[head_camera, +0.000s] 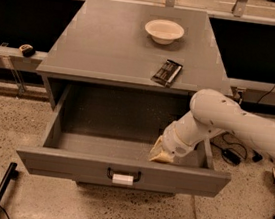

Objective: Open top drawer

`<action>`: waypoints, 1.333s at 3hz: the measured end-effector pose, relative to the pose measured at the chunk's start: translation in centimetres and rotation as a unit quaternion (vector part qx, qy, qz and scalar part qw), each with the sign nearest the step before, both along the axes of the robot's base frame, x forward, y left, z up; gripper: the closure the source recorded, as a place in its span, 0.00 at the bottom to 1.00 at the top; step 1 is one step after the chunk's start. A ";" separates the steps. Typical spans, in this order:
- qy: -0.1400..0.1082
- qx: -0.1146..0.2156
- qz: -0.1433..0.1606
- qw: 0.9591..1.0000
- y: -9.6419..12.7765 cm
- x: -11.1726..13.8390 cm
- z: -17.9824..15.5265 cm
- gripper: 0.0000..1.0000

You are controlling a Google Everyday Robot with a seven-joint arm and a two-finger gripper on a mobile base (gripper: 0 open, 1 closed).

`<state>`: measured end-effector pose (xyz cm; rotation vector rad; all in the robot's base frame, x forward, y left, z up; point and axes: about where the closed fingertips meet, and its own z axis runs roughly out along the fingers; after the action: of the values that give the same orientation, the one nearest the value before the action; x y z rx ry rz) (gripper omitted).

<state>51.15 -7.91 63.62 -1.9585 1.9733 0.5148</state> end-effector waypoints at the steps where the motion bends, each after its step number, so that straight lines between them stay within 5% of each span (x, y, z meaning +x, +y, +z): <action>1: 0.013 0.006 0.018 1.000 0.0 -1.1 -0.4 0.64; 3: 0.060 0.028 0.091 0.994 -1.3 -6.8 1.6 0.65; 4: 0.073 0.043 0.104 0.991 -2.0 -8.6 2.7 0.64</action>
Offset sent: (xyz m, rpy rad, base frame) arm -0.0955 -0.0229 0.0236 0.0880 0.1737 0.2703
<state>42.56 -9.93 66.36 -2.1375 1.8036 0.8049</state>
